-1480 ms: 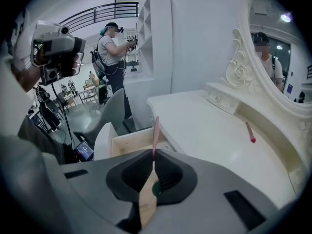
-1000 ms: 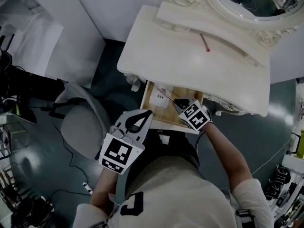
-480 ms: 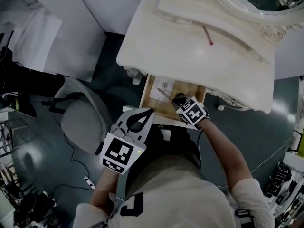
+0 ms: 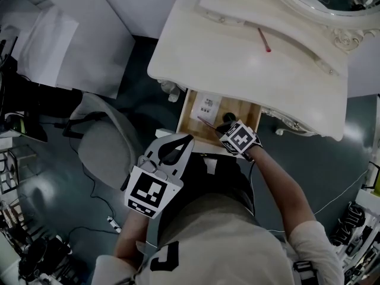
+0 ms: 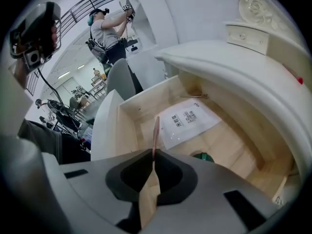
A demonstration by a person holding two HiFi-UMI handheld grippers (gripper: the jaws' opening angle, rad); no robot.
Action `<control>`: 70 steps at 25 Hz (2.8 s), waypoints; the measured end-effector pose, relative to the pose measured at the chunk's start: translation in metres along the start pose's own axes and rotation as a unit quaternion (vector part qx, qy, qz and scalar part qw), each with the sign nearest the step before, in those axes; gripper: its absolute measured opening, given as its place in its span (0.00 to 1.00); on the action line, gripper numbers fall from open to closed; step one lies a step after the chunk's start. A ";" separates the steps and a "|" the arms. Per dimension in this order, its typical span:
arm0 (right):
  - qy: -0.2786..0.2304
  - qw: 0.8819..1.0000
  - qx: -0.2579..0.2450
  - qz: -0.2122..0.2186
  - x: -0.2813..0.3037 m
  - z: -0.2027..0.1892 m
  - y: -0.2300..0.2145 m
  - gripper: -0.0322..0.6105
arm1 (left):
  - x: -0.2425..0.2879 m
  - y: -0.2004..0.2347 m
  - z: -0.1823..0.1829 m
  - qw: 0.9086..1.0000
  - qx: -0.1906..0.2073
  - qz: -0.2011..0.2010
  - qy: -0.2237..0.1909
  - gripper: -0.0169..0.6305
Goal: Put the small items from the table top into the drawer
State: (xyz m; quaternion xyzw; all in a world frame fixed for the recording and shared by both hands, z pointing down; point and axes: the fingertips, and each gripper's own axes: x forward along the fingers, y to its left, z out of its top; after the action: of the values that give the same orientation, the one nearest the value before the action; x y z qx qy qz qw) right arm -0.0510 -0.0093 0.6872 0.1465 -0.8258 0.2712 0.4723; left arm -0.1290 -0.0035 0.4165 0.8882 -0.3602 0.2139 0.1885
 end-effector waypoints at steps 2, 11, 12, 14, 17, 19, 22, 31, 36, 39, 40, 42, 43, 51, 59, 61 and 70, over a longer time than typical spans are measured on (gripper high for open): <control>0.007 1.000 0.000 0.002 0.004 -0.003 0.000 0.11 | -0.001 0.000 -0.002 1.000 -0.003 0.001 0.000 0.12; 0.050 0.999 -0.006 0.012 0.021 -0.019 0.003 0.11 | -0.004 0.001 -0.008 1.000 -0.006 0.000 0.002 0.12; 0.050 0.999 -0.011 0.011 0.023 -0.019 0.003 0.11 | -0.004 0.001 -0.008 1.000 -0.006 0.000 0.003 0.12; 0.052 0.998 -0.023 0.010 0.026 -0.020 0.004 0.11 | -0.004 0.002 -0.009 1.000 -0.007 0.001 0.004 0.12; 0.064 0.998 -0.028 0.005 0.027 -0.023 0.002 0.11 | -0.004 0.002 -0.010 1.000 -0.008 0.001 0.006 0.12; 0.069 0.997 -0.027 0.001 0.027 -0.025 0.001 0.11 | -0.004 0.002 -0.010 1.000 -0.009 0.000 0.005 0.12; 0.067 0.997 -0.030 -0.009 0.025 -0.022 -0.004 0.11 | -0.004 0.004 -0.007 1.000 -0.010 0.002 0.001 0.12; 0.030 0.999 -0.015 -0.031 -0.002 -0.011 -0.014 0.11 | 0.000 0.004 0.002 1.000 -0.004 -0.004 -0.009 0.12; -0.006 0.999 0.013 -0.049 -0.021 -0.001 -0.020 0.11 | 0.003 0.006 0.013 1.000 0.006 -0.010 -0.016 0.12; -0.014 0.998 0.014 -0.062 -0.032 0.000 -0.023 0.11 | 0.002 0.006 0.020 1.000 0.013 -0.011 -0.021 0.12; -0.018 0.997 0.016 -0.066 -0.036 0.002 -0.025 0.11 | 0.001 0.008 0.023 1.000 0.017 -0.010 -0.023 0.12; -0.029 0.997 0.022 -0.075 -0.043 0.007 -0.030 0.11 | 0.000 0.011 0.030 0.999 0.023 -0.008 -0.029 0.12; -0.034 0.996 0.024 -0.079 -0.046 0.010 -0.032 0.11 | -0.001 0.012 0.033 0.999 0.026 -0.007 -0.032 0.12; -0.081 0.990 0.045 -0.106 -0.077 0.033 -0.042 0.11 | -0.007 0.013 0.051 0.998 0.045 -0.008 -0.042 0.12; -0.138 0.982 0.039 -0.122 -0.119 0.068 -0.043 0.11 | 0.003 0.010 0.071 0.996 0.067 -0.026 -0.053 0.12; -0.149 0.980 0.040 -0.129 -0.131 0.073 -0.046 0.11 | 0.006 0.006 0.075 0.995 0.071 -0.034 -0.057 0.12; -0.163 0.969 0.026 -0.185 -0.172 0.083 -0.077 0.11 | 0.018 0.003 0.090 0.994 0.075 -0.040 -0.066 0.12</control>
State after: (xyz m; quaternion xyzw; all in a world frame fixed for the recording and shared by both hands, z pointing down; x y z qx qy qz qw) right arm 0.0176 -0.1228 0.5297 0.3511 -0.8427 0.1733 0.3696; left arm -0.0976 -0.0595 0.3510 0.9256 -0.3192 0.1742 0.1052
